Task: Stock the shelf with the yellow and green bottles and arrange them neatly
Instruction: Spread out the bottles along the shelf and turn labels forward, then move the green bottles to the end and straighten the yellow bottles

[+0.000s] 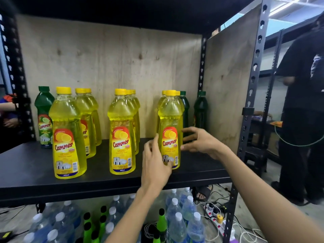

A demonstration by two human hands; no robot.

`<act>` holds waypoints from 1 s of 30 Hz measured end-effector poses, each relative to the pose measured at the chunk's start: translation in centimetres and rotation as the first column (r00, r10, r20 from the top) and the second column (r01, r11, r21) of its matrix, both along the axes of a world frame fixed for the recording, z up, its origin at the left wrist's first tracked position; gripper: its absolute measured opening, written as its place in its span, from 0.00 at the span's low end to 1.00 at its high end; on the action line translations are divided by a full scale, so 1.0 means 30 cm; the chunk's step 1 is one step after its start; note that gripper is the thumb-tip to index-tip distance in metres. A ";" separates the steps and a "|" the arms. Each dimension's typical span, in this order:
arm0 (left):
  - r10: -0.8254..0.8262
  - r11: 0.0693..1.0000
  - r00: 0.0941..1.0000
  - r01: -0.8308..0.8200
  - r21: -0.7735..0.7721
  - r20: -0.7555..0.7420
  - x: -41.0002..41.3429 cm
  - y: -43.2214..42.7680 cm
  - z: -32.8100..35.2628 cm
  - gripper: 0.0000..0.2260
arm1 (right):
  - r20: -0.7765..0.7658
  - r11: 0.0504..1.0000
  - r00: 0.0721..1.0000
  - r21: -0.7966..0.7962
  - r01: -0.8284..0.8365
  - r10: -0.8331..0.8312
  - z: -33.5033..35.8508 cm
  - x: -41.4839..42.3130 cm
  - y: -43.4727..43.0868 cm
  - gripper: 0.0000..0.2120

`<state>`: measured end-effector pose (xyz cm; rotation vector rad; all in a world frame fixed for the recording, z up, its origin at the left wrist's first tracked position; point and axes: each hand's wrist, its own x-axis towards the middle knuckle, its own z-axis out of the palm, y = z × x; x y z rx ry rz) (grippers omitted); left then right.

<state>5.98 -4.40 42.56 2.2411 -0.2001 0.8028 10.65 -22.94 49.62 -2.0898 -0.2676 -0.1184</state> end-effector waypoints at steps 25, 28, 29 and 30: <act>-0.134 0.977 0.937 0.071 -0.202 -0.322 0.612 -0.627 0.080 0.28 | 0.248 0.870 0.841 0.015 0.492 -0.480 0.203 0.522 -0.225 0.31; -0.109 0.991 0.952 0.080 -0.112 -0.287 0.616 -0.624 0.064 0.31 | 0.259 0.847 0.809 0.085 0.525 -0.528 0.182 0.529 -0.222 0.29; -0.105 0.993 0.953 0.082 -0.090 -0.283 0.614 -0.622 0.064 0.31 | 0.255 0.841 0.804 0.101 0.531 -0.538 0.182 0.521 -0.215 0.28; -0.104 0.993 0.955 0.085 -0.080 -0.278 0.608 -0.621 0.066 0.31 | 0.254 0.838 0.800 0.113 0.534 -0.544 0.182 0.510 -0.206 0.28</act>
